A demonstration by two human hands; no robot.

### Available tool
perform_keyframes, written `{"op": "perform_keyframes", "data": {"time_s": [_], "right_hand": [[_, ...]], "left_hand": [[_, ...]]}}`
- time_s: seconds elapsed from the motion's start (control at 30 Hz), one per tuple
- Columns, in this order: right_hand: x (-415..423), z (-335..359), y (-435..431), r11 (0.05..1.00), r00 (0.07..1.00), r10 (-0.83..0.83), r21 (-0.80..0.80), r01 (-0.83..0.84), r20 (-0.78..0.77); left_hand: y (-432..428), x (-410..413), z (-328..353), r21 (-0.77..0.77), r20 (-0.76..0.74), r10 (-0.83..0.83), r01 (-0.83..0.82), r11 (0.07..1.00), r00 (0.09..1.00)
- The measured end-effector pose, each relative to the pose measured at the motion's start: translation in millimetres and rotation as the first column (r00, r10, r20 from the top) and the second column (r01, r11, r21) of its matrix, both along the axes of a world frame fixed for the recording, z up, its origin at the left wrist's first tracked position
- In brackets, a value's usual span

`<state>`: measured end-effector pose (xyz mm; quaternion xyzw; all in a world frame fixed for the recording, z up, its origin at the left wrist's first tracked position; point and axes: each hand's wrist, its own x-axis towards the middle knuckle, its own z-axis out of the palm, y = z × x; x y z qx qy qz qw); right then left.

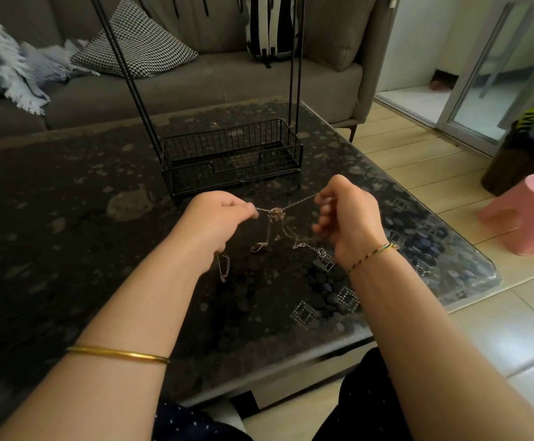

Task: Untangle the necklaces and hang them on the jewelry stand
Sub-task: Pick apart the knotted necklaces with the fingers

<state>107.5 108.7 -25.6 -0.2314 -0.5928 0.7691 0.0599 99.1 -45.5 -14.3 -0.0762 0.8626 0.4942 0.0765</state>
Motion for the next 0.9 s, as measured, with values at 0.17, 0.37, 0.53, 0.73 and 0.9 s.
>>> {"op": "perform_keyframes", "data": {"time_s": [0.17,0.37,0.53,0.73,0.9], "right_hand": [[0,2,-4,0.99,0.994,0.108,-0.089,-0.111,-0.031],[-1,-4,-8,0.969,0.973,0.206,0.161,-0.188,-0.1],[1,-2,-12,0.957,0.948,0.278,0.124,-0.26,-0.156],[3,0,-15,0.943,0.927,0.323,0.143,-0.299,-0.19],[3,-1,-15,0.933,0.923,0.339,0.196,-0.303,-0.185]], "left_hand": [[0,-1,2,0.289,0.065,0.067,-0.083,0.954,0.996],[4,0,2,0.302,0.052,0.023,-0.038,0.953,0.998],[4,-1,-3,0.186,0.008,0.018,-0.019,0.982,1.0],[11,1,-5,0.03,-0.077,-0.043,0.046,0.999,0.996],[15,1,-8,0.015,-0.102,-0.045,0.047,0.999,0.994]]}}
